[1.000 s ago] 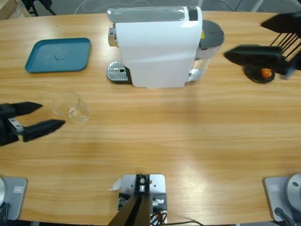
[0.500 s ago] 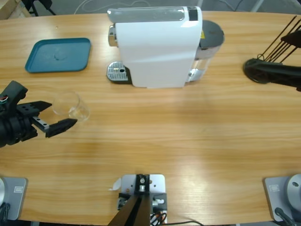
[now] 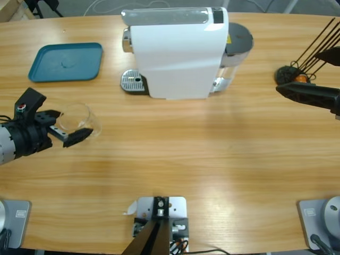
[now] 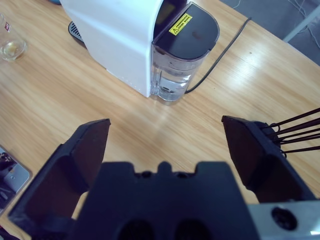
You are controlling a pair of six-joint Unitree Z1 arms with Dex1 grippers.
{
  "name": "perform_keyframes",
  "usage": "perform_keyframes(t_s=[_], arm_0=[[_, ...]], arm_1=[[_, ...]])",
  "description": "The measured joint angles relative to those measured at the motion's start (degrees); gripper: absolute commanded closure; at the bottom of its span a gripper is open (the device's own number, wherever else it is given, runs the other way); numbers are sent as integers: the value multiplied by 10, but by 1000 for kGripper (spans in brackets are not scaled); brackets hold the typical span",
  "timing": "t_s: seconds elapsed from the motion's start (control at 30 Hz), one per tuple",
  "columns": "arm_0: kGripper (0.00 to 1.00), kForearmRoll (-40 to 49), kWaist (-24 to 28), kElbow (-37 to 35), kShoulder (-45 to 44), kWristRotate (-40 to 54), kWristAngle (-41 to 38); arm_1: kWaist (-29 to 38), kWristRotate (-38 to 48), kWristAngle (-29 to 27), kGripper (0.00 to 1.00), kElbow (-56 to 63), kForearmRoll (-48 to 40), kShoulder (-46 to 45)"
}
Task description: Pour coffee
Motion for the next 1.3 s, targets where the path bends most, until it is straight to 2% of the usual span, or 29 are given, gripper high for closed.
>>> perform_keyframes(t_s=[0.3, 0.73, 1.0, 1.3], arm_0=[[8, -61, 9, 4, 38, -14, 2], [9, -74, 10, 29, 40, -29, 22], [9, -162, 10, 65, 64, -43, 49], [18, -188, 8, 88, 62, -43, 70]], arm_1=[[0, 1, 0, 0, 6, -6, 0], [0, 8, 0, 0, 20, -15, 0], [0, 8, 0, 0, 16, 19, 0], [0, 8, 0, 0, 9, 25, 0]])
